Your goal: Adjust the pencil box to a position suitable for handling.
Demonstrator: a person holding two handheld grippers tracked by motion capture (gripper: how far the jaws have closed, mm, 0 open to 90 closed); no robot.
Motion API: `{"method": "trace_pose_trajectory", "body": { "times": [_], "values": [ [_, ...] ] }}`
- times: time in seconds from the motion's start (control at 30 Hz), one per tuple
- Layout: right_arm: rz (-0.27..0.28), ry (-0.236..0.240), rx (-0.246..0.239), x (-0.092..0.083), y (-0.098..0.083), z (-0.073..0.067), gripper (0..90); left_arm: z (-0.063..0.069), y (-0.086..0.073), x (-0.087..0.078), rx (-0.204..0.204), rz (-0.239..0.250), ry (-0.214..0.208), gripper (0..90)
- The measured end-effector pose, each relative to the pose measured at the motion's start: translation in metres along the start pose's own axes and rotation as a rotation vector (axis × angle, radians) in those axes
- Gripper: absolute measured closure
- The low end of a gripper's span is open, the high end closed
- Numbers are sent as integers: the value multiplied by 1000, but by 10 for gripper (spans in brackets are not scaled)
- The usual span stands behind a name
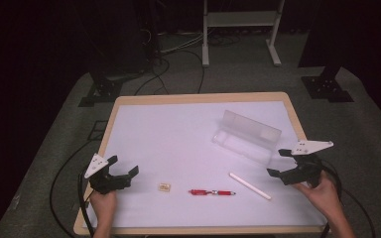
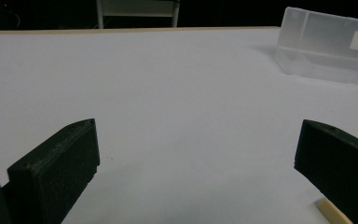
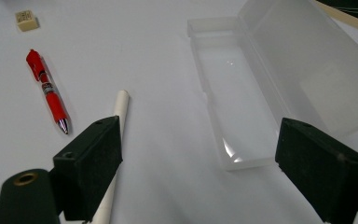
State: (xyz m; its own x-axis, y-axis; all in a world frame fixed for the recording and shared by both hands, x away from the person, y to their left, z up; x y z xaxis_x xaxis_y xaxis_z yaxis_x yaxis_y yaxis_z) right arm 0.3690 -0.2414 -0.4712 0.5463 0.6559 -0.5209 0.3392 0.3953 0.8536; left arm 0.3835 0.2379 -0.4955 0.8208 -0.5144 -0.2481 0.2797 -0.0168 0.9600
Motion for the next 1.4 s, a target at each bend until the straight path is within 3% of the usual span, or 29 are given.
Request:
{"method": "trace_pose_trajectory", "body": {
  "times": [1.03, 1.4],
  "values": [
    [-50, 39, -82, 40, 38, -3, 144, -1, 0, 0, 1, 0, 1, 0],
    [-86, 59, -84, 61, 38, 0, 186, -1, 0, 0, -1, -1, 1, 0]
  ]
}}
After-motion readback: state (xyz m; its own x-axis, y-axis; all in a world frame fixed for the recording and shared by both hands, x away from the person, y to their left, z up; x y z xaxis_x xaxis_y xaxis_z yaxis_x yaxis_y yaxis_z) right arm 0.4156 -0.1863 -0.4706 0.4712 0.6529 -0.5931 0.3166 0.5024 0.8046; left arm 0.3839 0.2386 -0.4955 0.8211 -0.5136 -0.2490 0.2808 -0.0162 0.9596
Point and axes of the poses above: each handheld gripper's, and its own axes: x roughly forward along the jaws, y roughly out of its top, z roughly to its right, the point moved 10 cm from there along x, roughly forward along the jaws, and after that the axes turned 6 degrees about z, right-handed, at the moved point
